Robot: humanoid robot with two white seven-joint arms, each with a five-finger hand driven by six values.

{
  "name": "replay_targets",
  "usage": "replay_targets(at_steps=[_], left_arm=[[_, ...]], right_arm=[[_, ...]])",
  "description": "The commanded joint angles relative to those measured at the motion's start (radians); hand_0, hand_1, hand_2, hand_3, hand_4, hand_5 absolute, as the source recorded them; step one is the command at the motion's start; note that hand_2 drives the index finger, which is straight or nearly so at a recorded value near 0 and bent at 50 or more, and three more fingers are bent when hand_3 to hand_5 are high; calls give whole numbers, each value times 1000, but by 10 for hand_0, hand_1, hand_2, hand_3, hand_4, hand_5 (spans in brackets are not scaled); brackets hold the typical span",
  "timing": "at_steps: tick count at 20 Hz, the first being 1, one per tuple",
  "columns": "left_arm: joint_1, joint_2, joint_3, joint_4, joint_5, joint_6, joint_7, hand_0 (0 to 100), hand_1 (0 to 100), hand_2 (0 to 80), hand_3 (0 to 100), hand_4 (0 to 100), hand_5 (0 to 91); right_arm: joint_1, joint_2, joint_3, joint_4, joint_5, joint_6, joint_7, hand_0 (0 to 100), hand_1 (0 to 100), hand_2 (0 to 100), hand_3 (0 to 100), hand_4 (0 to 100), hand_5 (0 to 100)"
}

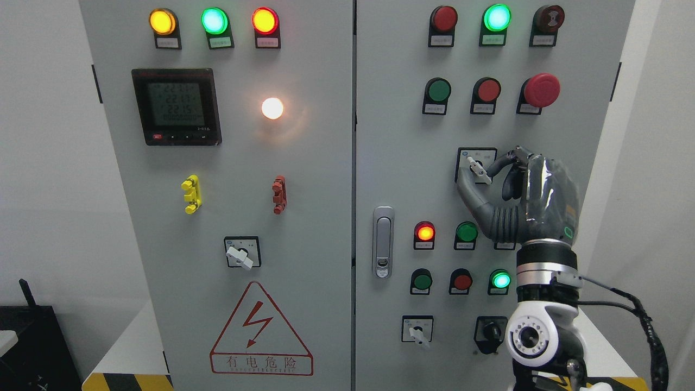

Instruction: Rotate and turn off gray switch

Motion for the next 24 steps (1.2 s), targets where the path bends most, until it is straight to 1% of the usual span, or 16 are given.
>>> replay_targets(at_steps=[1,6,9,17,24], left_arm=[[0,0,-2,14,0,0,-1,120,389,0,0,0,0],[0,0,-2,14,0,0,-1,120,389,0,0,0,0],[0,0,-2,14,0,0,-1,120,389,0,0,0,0],[0,0,-2,14,0,0,-1,120,389,0,0,0,0],[0,0,-2,14,0,0,-2,120,389,0,0,0,0]], right_arm=[[-5,0,-9,12,-1,-1,2,208,489,652,987,974,1000],[-9,2,-9,15,0,-1,4,210,474,659,989,976,1000],[-11,0,-9,18,-1,10,2,216,472,665,990,976,1000],[-17,2,-8,24,-1,10,2,286,495,672,992,978,1000],[-17,2,-6,24,-1,10,2,338,489,679,999,979,1000]])
